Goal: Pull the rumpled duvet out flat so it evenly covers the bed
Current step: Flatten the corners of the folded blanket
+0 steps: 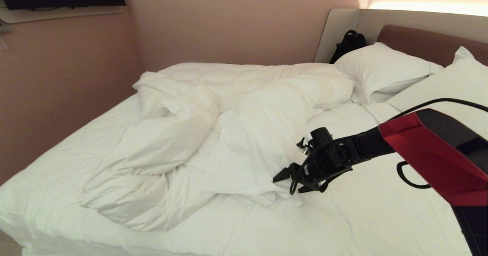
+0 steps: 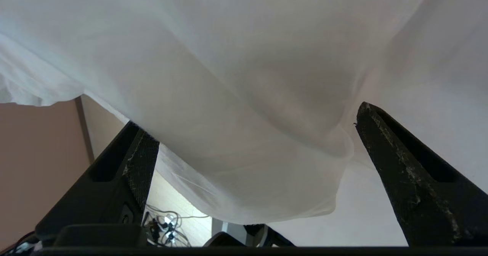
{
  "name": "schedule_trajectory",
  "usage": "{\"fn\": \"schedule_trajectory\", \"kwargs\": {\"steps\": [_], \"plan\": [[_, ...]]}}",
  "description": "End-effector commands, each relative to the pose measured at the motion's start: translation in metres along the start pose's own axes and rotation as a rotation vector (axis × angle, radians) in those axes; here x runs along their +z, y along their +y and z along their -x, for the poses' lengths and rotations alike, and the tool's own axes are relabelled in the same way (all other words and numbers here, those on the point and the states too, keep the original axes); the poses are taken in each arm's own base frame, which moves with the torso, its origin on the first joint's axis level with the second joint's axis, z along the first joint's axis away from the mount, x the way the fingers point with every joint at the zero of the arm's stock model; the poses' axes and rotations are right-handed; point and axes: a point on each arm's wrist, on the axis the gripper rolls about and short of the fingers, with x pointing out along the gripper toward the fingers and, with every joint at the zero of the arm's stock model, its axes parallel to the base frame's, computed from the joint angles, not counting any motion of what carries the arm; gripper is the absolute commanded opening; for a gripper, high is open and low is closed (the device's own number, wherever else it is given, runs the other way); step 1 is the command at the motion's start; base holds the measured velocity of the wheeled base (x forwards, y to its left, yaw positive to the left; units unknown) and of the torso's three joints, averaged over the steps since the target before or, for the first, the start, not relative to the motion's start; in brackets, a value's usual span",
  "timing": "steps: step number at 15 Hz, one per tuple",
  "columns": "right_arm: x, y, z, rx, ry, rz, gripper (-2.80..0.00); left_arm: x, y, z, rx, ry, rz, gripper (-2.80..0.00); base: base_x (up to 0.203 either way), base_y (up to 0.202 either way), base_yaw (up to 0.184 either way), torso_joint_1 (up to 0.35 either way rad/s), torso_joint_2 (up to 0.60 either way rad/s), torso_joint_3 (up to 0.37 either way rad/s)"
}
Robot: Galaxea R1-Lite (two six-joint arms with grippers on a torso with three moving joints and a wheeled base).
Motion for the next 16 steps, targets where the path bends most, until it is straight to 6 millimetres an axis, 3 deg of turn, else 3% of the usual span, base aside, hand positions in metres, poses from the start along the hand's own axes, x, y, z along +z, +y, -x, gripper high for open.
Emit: {"fn": "schedule_trajectory", "kwargs": {"steps": [1, 2, 6, 13, 16], "plan": [[-0.001, 0.001, -0.001, -0.008, 0.000, 0.001, 0.00, 0.000, 0.000, 0.000, 0.000, 0.001, 0.000, -2.80, 0.000, 0.000, 0.000, 0.000, 0.00, 0.000], [-0.001, 0.000, -0.002, -0.012, -0.002, 0.001, -2.80, 0.000, 0.000, 0.000, 0.000, 0.001, 0.000, -2.80, 0.000, 0.000, 0.000, 0.000, 0.00, 0.000], [0.000, 0.001, -0.005, -0.010, 0.000, 0.005, -2.80, 0.000, 0.000, 0.000, 0.000, 0.001, 0.000, -2.80, 0.000, 0.000, 0.000, 0.000, 0.00, 0.000], [0.021, 0.005, -0.016, 0.014, -0.046, 0.038, -2.80, 0.000, 0.000, 0.000, 0.000, 0.001, 0.000, -2.80, 0.000, 0.000, 0.000, 0.000, 0.00, 0.000], [0.016, 0.004, -0.015, 0.012, -0.024, 0.052, -2.80, 0.000, 0.000, 0.000, 0.000, 0.001, 0.000, -2.80, 0.000, 0.000, 0.000, 0.000, 0.00, 0.000]]}}
